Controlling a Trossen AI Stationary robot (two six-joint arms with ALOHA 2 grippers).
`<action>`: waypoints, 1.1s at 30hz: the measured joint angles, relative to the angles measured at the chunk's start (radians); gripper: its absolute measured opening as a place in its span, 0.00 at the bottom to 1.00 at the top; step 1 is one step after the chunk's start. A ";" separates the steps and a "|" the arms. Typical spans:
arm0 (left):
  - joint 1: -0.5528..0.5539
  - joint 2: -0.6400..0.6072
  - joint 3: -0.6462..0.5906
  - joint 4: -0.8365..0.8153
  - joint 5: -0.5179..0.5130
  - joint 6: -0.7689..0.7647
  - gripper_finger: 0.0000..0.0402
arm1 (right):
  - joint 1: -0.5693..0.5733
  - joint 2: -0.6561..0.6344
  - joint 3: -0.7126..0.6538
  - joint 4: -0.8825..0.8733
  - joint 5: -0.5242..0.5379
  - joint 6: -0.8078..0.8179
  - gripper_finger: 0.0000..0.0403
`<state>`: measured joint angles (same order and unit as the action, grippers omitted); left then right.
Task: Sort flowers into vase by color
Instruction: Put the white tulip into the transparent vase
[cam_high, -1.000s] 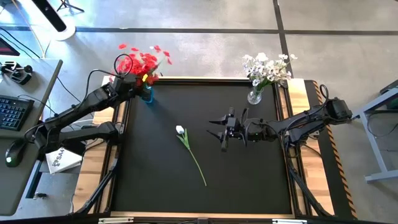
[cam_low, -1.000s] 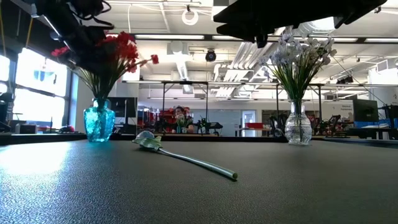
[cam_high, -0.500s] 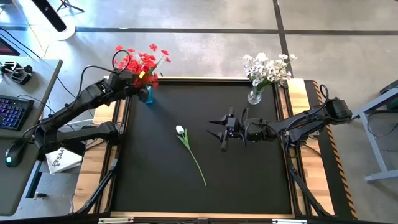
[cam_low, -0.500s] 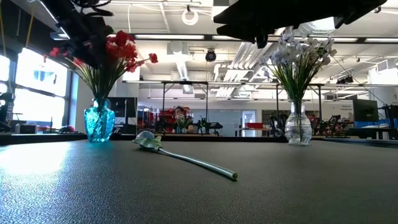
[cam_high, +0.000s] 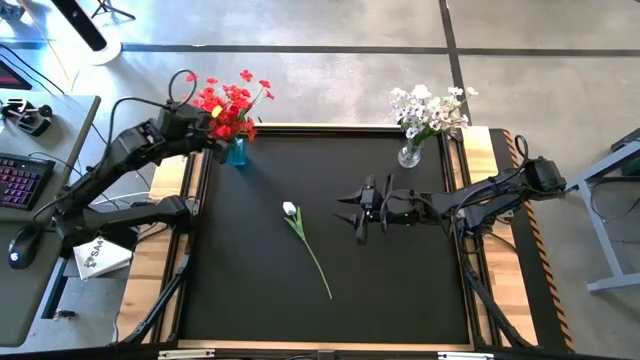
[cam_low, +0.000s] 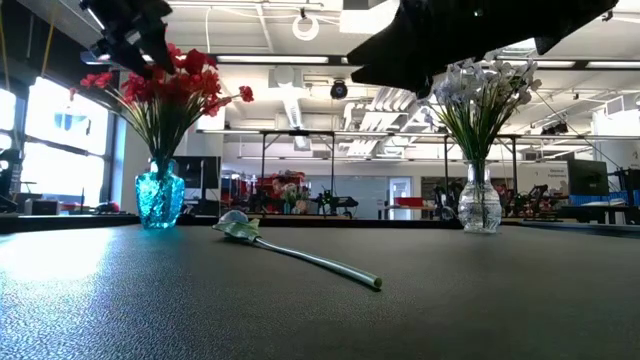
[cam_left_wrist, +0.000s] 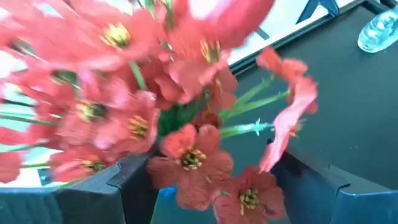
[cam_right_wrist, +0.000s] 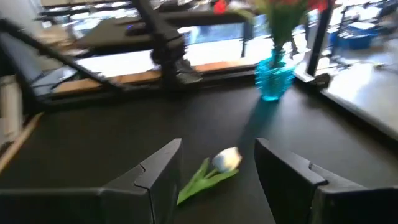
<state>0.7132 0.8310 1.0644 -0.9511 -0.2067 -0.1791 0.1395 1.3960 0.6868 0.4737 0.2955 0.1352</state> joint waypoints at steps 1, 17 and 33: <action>0.000 0.000 0.020 -0.015 -0.006 0.000 0.66 | -0.004 0.000 0.000 -0.005 -0.038 0.006 0.48; -0.137 -0.104 0.206 0.147 0.292 -0.098 0.66 | -0.014 0.469 0.412 -0.337 -0.072 0.094 0.51; -0.384 -0.175 -0.031 0.322 -0.004 -0.081 0.66 | -0.061 0.873 0.949 -0.824 -0.137 0.197 0.56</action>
<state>0.3294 0.6561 1.0334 -0.6287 -0.2104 -0.2600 0.0780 2.2688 1.6359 -0.3500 0.1583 0.3319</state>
